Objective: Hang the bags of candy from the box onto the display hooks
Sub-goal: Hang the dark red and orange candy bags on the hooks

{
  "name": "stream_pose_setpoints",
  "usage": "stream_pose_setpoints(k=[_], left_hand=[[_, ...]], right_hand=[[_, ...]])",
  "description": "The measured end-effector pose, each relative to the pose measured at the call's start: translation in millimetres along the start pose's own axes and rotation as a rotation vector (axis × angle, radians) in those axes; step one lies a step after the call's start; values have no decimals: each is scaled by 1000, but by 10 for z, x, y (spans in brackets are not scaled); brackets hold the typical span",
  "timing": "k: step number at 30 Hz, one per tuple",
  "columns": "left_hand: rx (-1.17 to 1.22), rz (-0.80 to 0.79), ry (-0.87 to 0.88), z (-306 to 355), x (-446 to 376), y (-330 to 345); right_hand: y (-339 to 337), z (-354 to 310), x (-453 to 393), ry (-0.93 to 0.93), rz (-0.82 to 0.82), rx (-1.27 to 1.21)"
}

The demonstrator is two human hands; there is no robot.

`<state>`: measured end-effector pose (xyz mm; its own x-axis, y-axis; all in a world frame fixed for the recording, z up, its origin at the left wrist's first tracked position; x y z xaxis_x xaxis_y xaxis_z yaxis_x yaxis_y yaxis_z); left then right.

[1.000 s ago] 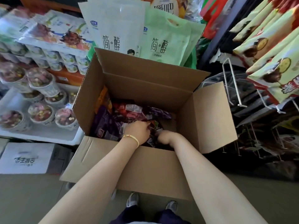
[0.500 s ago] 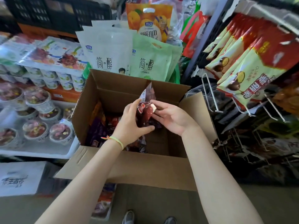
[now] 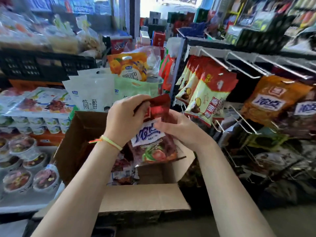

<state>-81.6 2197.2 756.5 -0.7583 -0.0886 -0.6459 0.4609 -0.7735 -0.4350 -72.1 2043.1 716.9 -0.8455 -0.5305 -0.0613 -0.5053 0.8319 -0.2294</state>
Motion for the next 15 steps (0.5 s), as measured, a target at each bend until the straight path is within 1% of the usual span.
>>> stream_pose_setpoints(k=[2,4,7,9,12,13,15], left_hand=[[14,68,-2,138,-82,129],[71,93,-13,296,-170,329],[62,4,62,736,-257,839],[50,-57,155,1122,-280,1190],[29,-72,277,1625,-294,1648],[43,-61,279,1745,-313,1783],[63,-30,255,1918,-341,2066]], right_hand=[[-229,51,143,31,-4,81],[-552,90,305,38,31,114],[-1038,48,583,29,77,134],[-1407,0,726,-27,177,95],[-2028,4,885,-140,419,-5],[-2226,14,950,-170,477,-17],[-2585,75,1085,-201,522,-50]])
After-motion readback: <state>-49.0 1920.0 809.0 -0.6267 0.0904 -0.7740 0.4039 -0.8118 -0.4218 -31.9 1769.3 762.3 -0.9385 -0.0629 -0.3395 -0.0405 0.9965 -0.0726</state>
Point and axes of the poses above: each hand's wrist, its own x-axis away from the middle knuckle, its own y-axis out of the palm, z = x × y, the point moved 8 cm from there along -x, towards the middle knuckle, and after that the axes turned 5 degrees about -y, right-handed, at the moved point
